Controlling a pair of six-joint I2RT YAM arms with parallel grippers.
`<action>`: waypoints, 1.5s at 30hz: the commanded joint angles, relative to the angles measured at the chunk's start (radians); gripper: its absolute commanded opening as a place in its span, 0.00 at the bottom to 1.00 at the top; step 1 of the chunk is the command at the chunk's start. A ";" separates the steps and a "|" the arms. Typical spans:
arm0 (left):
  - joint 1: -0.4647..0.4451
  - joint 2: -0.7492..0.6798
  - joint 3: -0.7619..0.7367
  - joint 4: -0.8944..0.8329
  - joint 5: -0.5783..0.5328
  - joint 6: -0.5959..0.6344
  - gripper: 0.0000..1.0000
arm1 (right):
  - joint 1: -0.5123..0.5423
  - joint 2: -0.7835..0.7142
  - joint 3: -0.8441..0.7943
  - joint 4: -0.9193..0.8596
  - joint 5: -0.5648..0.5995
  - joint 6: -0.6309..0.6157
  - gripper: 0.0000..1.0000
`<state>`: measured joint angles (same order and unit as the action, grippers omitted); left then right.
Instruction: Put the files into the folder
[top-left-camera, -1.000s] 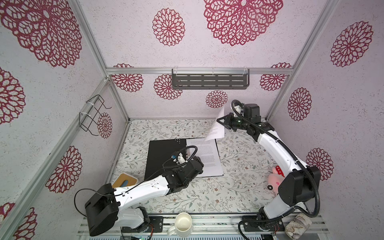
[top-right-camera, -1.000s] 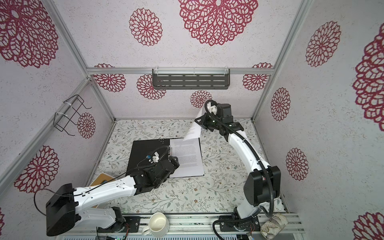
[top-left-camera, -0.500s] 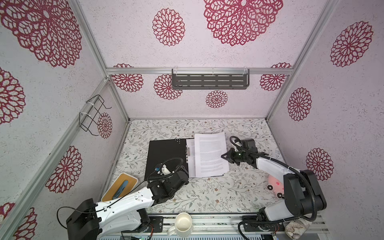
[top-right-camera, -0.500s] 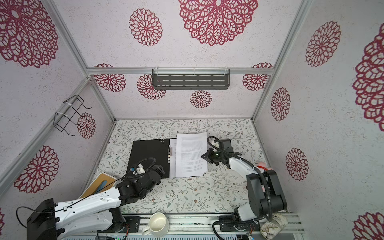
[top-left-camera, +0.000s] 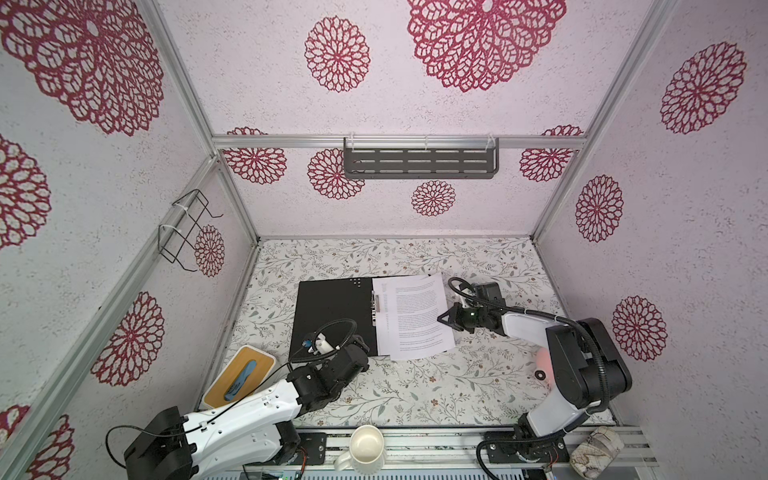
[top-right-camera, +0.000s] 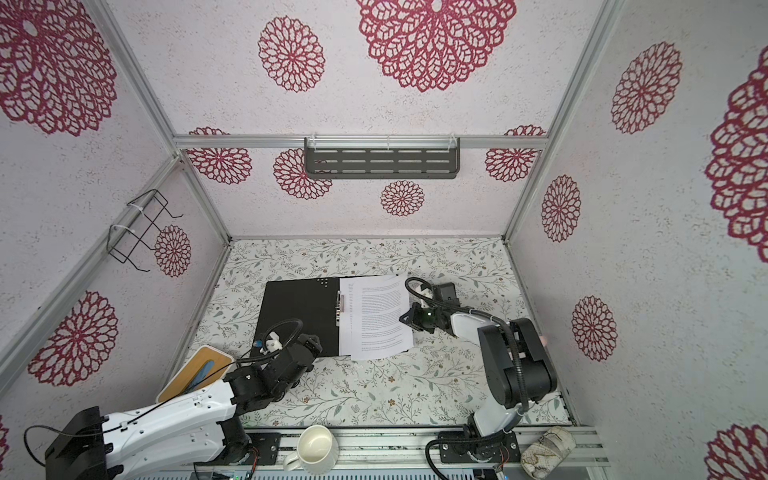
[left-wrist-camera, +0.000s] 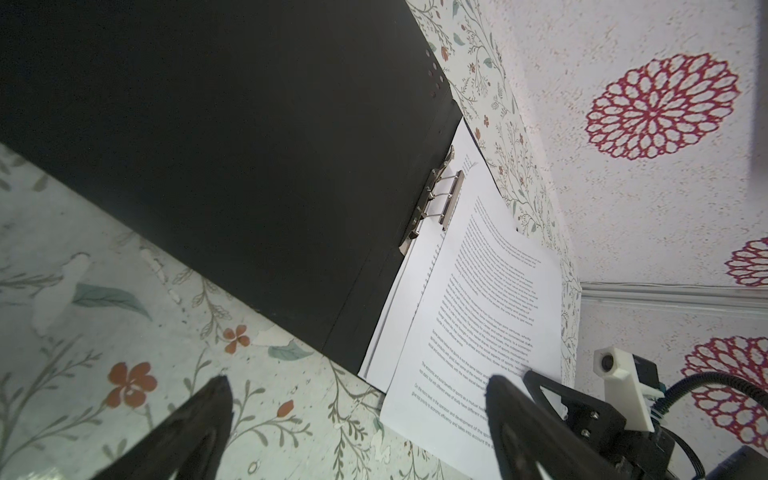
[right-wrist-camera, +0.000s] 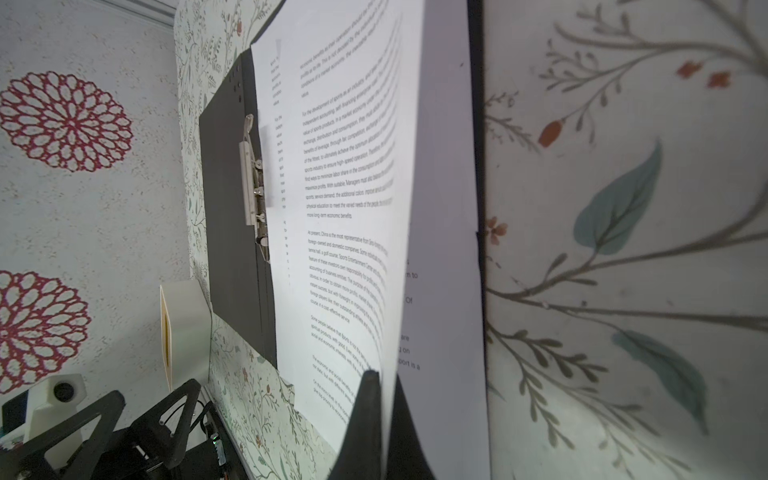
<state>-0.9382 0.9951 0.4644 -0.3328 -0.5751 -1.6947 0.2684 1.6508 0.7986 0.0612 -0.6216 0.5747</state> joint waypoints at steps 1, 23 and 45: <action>0.026 -0.012 -0.015 0.017 0.022 0.021 0.98 | 0.009 0.012 0.060 0.013 -0.028 -0.061 0.00; 0.091 0.039 -0.035 0.103 0.120 0.074 0.98 | 0.075 0.115 0.161 0.052 -0.015 -0.006 0.00; 0.099 0.038 -0.047 0.126 0.135 0.078 0.98 | 0.089 0.098 0.124 0.063 0.013 0.036 0.01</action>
<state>-0.8478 1.0298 0.4271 -0.2218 -0.4313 -1.6238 0.3511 1.7660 0.9302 0.1074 -0.6212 0.5968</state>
